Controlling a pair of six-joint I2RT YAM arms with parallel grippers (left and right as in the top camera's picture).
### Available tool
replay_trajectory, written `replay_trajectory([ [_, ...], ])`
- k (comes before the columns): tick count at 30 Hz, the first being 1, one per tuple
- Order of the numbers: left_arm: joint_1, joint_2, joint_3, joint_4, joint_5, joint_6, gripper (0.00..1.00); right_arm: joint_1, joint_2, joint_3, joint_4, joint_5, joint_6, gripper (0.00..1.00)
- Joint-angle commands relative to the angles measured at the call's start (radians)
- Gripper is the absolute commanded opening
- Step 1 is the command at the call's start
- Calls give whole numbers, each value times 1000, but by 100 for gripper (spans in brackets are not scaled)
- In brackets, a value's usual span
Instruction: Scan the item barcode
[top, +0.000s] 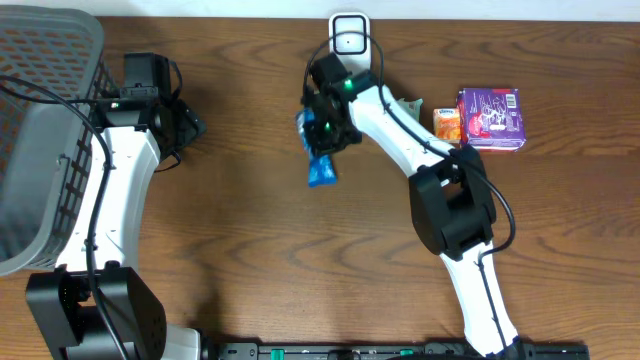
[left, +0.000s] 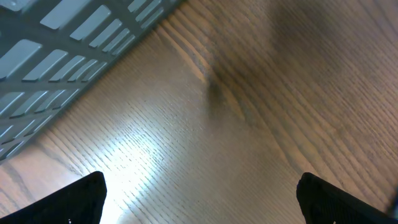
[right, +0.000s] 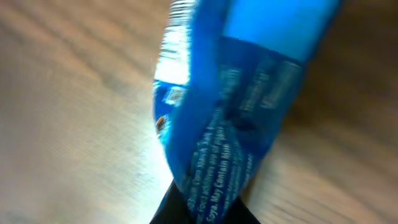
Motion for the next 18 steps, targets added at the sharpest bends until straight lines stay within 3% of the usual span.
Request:
replay_trajectory([
  [1,2,4,0,-3,-12,-12,98,10,-26,105,-45,316,-14,1],
  [6,2,4,0,-3,-12,-12,98,60,-24,127,-50,689,-14,1],
  [10,2,4,0,-3,-12,-12,98,85,-23,77,10,834,-14,1],
  [18,2,4,0,-3,-12,-12,98,81,-23,26,124,579,23,1],
])
